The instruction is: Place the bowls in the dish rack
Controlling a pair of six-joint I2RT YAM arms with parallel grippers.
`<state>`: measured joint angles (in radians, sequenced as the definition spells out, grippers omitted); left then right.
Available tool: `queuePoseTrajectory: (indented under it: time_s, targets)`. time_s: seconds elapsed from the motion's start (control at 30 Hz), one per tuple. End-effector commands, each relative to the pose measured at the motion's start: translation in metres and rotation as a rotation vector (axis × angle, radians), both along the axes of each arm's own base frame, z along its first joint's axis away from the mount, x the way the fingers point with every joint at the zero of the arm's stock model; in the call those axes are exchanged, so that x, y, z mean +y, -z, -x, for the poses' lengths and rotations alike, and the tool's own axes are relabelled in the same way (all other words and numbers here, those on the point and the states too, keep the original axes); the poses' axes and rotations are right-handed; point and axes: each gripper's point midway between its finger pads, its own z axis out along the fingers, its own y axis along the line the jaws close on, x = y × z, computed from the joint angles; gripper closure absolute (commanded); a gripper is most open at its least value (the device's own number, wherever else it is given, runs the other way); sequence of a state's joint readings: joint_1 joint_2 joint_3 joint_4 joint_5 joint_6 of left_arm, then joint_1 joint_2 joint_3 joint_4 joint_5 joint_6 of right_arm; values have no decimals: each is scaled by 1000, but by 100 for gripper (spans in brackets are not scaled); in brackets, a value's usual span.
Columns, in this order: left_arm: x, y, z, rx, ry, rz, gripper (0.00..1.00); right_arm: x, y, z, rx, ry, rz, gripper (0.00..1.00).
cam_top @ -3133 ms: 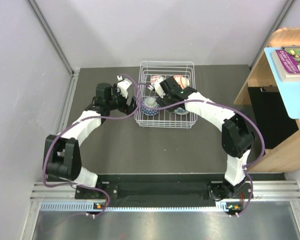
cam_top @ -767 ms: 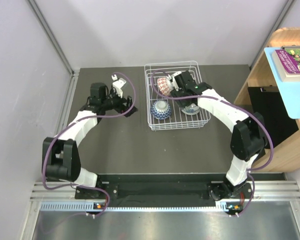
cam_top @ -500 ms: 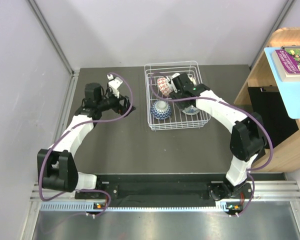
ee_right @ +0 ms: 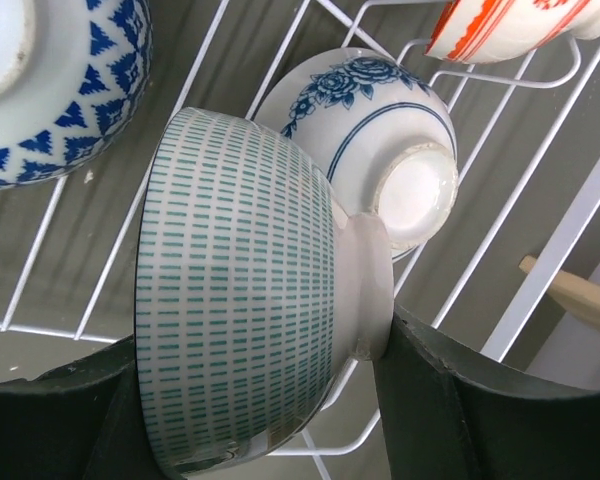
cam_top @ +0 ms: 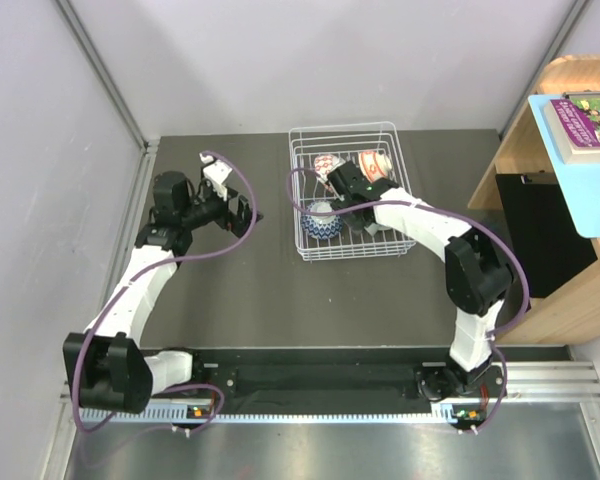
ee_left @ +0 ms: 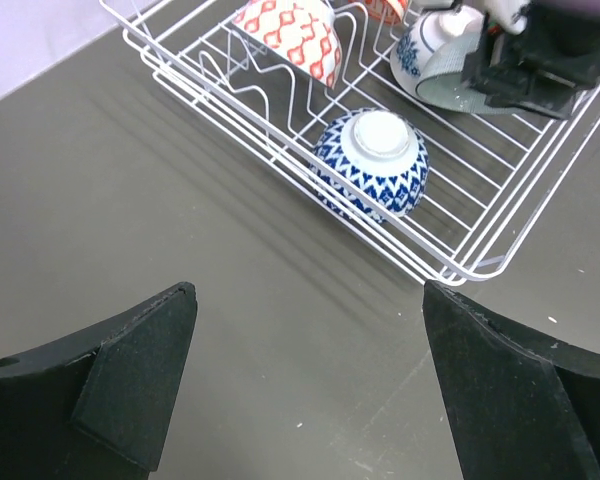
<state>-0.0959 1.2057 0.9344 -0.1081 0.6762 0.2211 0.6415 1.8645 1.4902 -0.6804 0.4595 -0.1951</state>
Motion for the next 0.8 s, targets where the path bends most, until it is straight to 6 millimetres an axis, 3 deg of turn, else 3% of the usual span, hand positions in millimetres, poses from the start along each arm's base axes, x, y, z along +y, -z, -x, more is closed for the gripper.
queuePoseTrajectory:
  time_s: [0.0,0.13,0.43,0.7,0.77]
  targets:
    - [3,-10,7,-50,2,-4,1,1,3,-8,-33,6,63,100]
    - [3,-12,9,-58,5,1,1,6,17,-2,-10,-17,88,100]
    - [3,-13,10,-61,-3,8,1,12,23,1,-27,-61,196,100]
    - [5,-18,11,-83,-10,6,1,23,35,16,0,-133,288,100]
    - [5,-18,11,-85,-12,5,1,26,41,24,40,-155,299,94]
